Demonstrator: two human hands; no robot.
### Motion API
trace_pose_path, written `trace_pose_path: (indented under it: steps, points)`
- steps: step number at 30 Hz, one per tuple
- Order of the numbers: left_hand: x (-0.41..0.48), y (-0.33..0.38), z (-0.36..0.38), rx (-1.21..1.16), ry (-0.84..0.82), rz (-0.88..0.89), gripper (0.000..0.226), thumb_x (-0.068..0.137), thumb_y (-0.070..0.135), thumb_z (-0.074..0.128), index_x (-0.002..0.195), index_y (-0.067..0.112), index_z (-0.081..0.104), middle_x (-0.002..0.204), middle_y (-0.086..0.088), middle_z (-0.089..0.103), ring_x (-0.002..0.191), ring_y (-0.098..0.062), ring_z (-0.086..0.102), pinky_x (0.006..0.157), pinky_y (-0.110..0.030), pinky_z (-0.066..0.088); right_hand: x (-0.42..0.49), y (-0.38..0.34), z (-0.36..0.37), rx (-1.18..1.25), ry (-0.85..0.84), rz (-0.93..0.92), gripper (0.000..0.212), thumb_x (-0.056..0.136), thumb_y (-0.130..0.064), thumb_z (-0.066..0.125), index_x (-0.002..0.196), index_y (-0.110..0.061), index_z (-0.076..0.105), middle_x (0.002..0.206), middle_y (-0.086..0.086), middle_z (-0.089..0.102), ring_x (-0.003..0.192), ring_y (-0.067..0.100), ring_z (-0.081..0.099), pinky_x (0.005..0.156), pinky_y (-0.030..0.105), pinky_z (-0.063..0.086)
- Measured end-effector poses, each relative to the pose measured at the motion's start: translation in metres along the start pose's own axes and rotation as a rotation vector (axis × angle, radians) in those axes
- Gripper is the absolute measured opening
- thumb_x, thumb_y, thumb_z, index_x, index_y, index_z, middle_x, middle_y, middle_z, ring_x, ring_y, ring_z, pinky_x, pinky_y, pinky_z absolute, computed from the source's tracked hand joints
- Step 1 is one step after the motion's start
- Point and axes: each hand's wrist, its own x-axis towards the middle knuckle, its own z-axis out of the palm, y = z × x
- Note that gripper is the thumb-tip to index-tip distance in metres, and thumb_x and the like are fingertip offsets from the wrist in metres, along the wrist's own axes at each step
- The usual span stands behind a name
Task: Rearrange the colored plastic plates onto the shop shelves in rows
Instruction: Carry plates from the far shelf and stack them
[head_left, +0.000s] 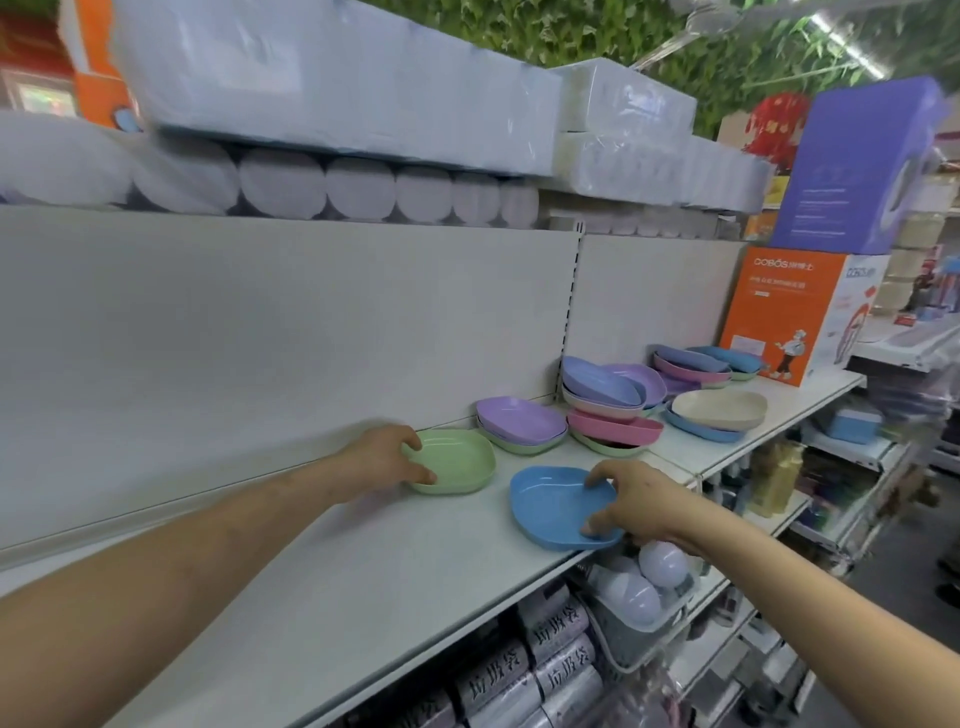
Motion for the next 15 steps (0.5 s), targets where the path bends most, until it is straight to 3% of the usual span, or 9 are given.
trace_pose_path:
  steps: [5, 9, 13, 15]
  points:
    - [0.003, 0.021, 0.012, 0.012, 0.013, -0.051, 0.052, 0.078, 0.024, 0.088, 0.123, 0.018, 0.061, 0.098, -0.002, 0.057, 0.076, -0.018, 0.055, 0.060, -0.025, 0.049, 0.008, 0.005, -0.007, 0.056, -0.041, -0.082, 0.046, 0.073, -0.015, 0.089, 0.112, -0.026, 0.069, 0.092, -0.001, 0.058, 0.057, 0.011, 0.056, 0.048, 0.020, 0.043]
    - [0.003, 0.031, 0.017, -0.083, 0.035, -0.099, 0.050, 0.078, 0.007, 0.087, 0.121, 0.010, 0.062, 0.097, -0.005, 0.056, 0.068, -0.018, 0.059, 0.059, -0.029, 0.056, 0.011, 0.017, -0.013, 0.115, -0.019, -0.142, 0.044, 0.074, -0.007, 0.086, 0.110, -0.027, 0.072, 0.094, -0.006, 0.051, 0.072, 0.010, 0.054, 0.056, 0.018, 0.040]
    - [-0.006, 0.039, 0.013, -0.159, 0.047, -0.116, 0.044, 0.082, -0.007, 0.078, 0.120, 0.005, 0.061, 0.102, -0.006, 0.053, 0.081, -0.026, 0.067, 0.080, -0.040, 0.064, 0.011, 0.026, -0.018, 0.226, -0.021, -0.166, 0.041, 0.079, 0.002, 0.080, 0.112, -0.019, 0.069, 0.091, 0.003, 0.049, 0.063, 0.015, 0.054, 0.049, 0.019, 0.048]
    - [-0.013, 0.039, 0.011, -0.191, 0.049, -0.127, 0.042, 0.084, -0.009, 0.075, 0.120, 0.007, 0.062, 0.106, -0.006, 0.051, 0.082, -0.024, 0.065, 0.076, -0.035, 0.064, 0.009, 0.028, -0.019, 0.296, -0.030, -0.176, 0.039, 0.081, 0.006, 0.077, 0.112, -0.015, 0.067, 0.093, 0.005, 0.047, 0.064, 0.018, 0.058, 0.053, 0.023, 0.057]
